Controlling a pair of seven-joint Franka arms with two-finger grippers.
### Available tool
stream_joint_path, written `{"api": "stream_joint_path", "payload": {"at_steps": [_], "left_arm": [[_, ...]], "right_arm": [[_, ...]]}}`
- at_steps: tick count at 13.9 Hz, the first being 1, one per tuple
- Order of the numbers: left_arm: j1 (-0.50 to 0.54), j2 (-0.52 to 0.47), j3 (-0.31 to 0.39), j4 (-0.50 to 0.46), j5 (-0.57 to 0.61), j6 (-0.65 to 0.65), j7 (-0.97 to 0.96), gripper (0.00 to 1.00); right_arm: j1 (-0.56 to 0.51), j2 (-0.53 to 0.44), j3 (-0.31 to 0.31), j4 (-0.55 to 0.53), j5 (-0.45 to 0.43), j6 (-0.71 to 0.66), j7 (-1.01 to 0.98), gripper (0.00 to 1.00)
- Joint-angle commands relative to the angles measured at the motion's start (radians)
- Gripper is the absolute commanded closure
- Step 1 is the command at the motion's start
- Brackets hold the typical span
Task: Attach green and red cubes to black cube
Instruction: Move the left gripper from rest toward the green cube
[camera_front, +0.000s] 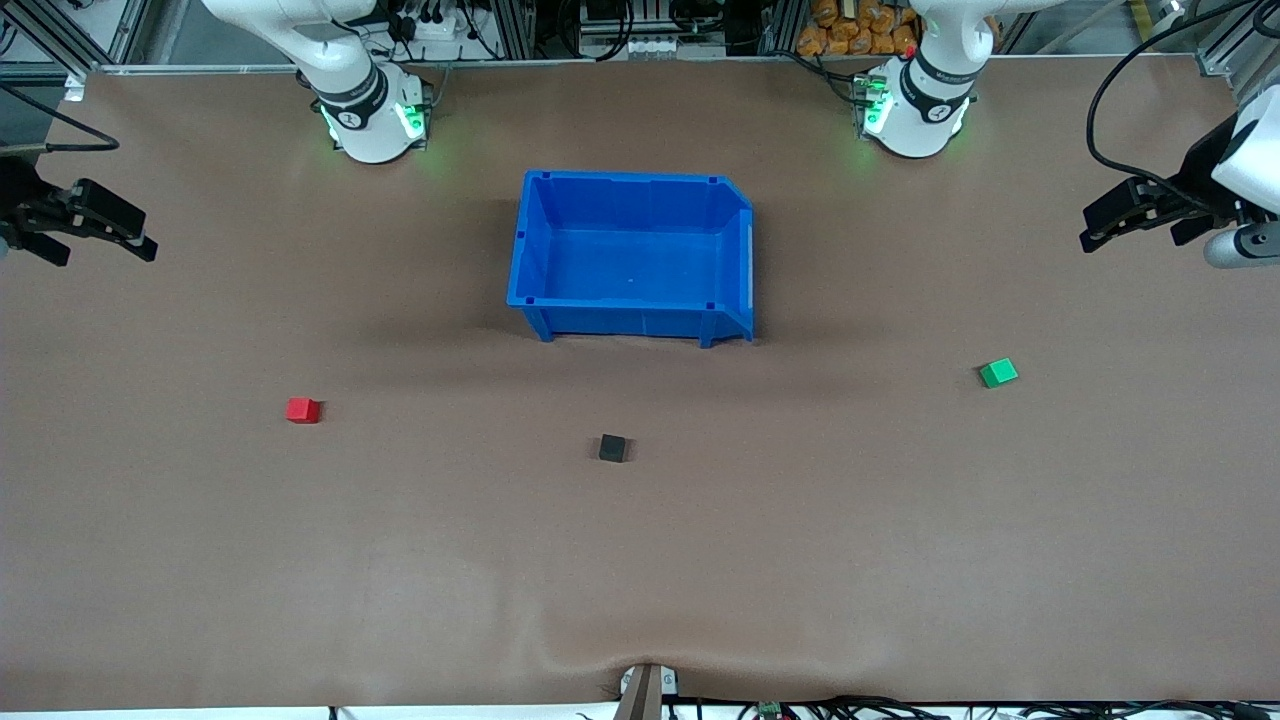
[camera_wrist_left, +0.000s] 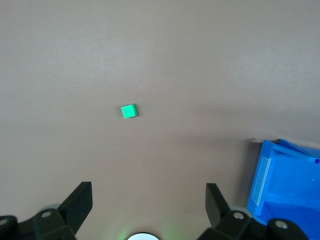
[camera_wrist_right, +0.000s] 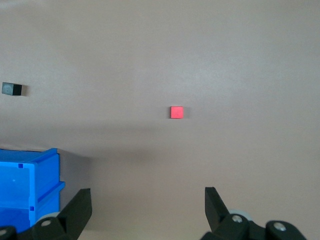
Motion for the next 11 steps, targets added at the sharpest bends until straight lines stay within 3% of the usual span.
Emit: {"api": "stream_joint_path", "payload": {"at_steps": [1,11], "left_arm": [[0.002,0.002,0.004,0.019,-0.021,-0.031,0.031,0.0],[0.005,0.042,0.015,0.038,-0.021,-0.03,0.028,0.0]], "right_arm": [[-0.025,-0.014,0.01,0.006,0.017,-0.008,0.005,0.0],[-0.034,-0.008,0.013,0.008,0.017,-0.005,0.002,0.0]]}}
